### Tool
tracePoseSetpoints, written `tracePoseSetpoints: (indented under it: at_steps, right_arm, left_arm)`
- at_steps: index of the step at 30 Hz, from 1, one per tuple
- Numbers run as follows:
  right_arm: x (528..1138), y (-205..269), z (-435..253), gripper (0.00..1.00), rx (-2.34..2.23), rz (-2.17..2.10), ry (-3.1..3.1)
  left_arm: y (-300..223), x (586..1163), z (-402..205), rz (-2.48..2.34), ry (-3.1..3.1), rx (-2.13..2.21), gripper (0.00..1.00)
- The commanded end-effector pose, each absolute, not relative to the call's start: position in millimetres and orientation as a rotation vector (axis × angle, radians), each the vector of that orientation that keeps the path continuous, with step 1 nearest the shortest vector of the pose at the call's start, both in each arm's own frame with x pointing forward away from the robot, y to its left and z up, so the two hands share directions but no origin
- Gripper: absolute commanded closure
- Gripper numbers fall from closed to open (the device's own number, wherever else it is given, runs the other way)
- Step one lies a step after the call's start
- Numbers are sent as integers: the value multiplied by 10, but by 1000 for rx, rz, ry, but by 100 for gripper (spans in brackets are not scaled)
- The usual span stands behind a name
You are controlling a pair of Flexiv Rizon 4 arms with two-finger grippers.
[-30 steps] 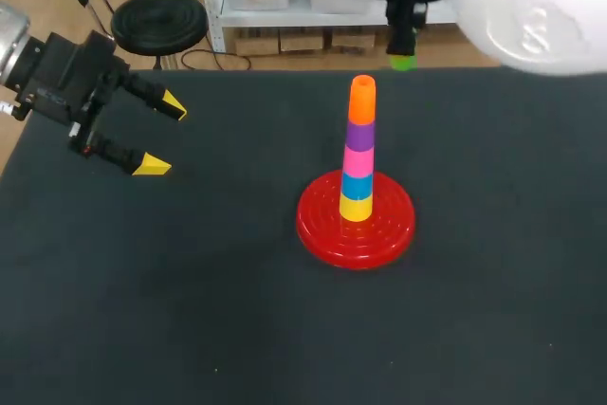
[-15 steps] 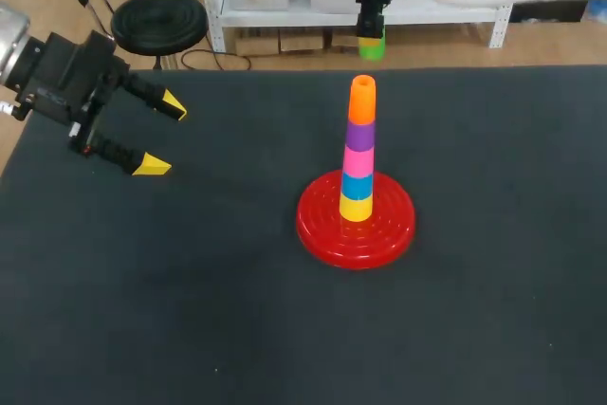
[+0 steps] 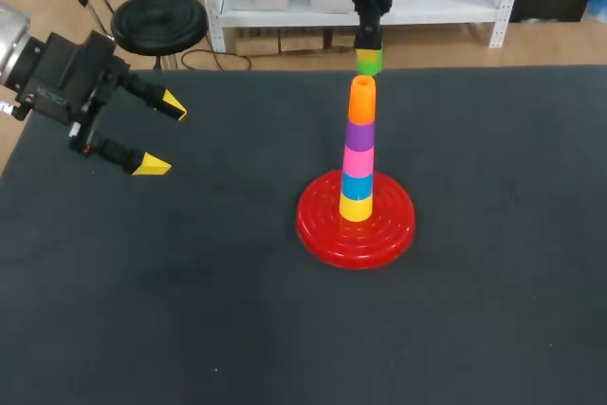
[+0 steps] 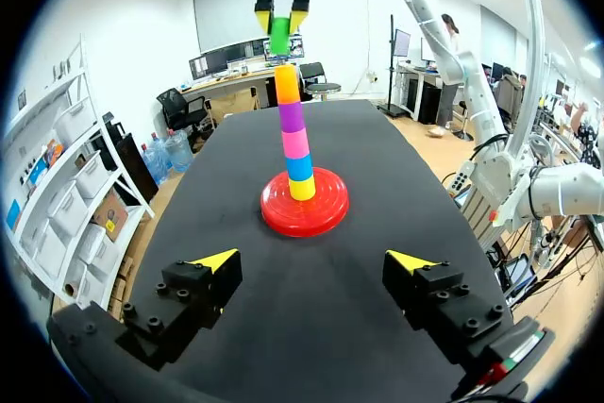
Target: Pick up and stack the cylinders on the red base in this order: pink,purple,orange,green
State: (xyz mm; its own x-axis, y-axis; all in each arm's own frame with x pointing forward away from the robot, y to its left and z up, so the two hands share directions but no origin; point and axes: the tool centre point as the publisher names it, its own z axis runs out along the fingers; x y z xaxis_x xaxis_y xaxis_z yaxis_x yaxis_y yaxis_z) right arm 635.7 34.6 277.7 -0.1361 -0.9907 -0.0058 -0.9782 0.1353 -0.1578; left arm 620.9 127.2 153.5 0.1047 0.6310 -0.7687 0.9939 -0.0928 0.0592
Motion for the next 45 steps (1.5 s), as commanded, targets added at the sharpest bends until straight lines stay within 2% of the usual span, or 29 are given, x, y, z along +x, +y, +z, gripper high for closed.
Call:
tracePoseSetpoints:
  at_steps: [1, 45]
  right_arm:
    - [6340, 347, 2744, 100, -1997, -175, 2276]
    - [6408, 388, 2645, 100, -2085, -68, 2261]
  left_arm:
    - [1279, 6197, 1526, -781, 1584, 1789, 0]
    - [1279, 6197, 1526, -781, 1584, 1789, 0]
